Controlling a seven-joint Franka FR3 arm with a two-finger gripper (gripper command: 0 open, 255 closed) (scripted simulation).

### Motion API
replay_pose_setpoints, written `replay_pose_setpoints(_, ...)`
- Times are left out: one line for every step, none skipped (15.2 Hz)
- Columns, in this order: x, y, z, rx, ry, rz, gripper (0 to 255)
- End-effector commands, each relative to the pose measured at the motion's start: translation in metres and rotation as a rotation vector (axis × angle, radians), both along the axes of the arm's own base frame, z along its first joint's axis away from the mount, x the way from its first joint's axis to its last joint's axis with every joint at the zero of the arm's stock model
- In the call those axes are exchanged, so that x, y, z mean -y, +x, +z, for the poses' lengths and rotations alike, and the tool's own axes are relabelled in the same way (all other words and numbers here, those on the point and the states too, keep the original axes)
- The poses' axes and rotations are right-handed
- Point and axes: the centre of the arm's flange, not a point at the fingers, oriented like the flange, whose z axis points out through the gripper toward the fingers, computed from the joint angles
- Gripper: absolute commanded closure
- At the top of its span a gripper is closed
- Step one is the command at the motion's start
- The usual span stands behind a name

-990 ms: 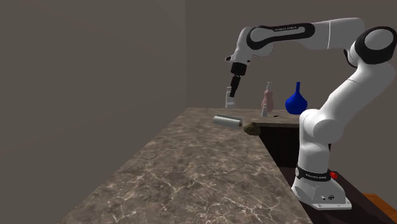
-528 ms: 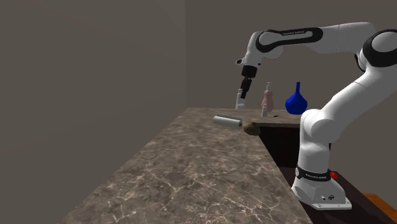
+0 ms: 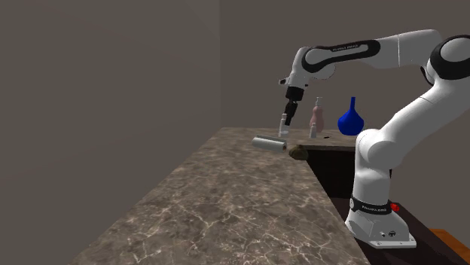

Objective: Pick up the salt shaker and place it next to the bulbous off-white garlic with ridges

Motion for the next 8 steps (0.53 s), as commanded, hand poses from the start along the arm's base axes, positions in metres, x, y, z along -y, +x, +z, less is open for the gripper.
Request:
replay_pose_setpoints(0.000,-0.001,-0.012,0.000,0.000,0.000,255)
replay_pose_setpoints(0.000,-0.001,-0.018,0.000,0.000,0.000,255)
replay_pose_setpoints(0.000,-0.001,-0.023,0.000,0.000,0.000,255)
replay_pose_setpoints(0.000,-0.001,-0.028,0.000,0.000,0.000,255)
replay_pose_setpoints(0.000,-0.001,-0.033,0.000,0.000,0.000,255)
replay_pose_setpoints(0.000,-0.001,-0.039,0.000,0.000,0.000,255)
replay_pose_setpoints(0.000,-0.001,-0.044,0.000,0.000,0.000,255)
replay_pose_setpoints(0.000,-0.001,-0.049,0.000,0.000,0.000,255)
